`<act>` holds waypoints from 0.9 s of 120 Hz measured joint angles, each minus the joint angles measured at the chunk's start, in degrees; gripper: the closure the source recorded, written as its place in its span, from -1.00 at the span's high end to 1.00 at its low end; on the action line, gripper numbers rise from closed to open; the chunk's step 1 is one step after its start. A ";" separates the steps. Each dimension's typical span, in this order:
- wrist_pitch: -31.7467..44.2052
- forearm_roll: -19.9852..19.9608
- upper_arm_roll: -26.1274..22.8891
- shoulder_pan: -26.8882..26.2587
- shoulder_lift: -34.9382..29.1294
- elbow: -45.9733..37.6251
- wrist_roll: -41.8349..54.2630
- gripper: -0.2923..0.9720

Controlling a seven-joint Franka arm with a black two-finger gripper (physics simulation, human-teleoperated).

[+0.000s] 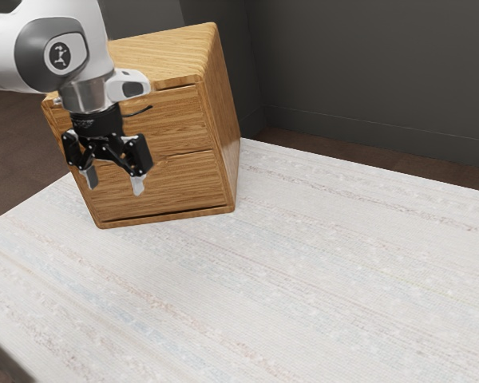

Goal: Pull the drawer handle with one arm to open the drawer

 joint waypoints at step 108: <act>16.40 16.43 -5.38 12.92 -1.19 6.13 15.00 0.54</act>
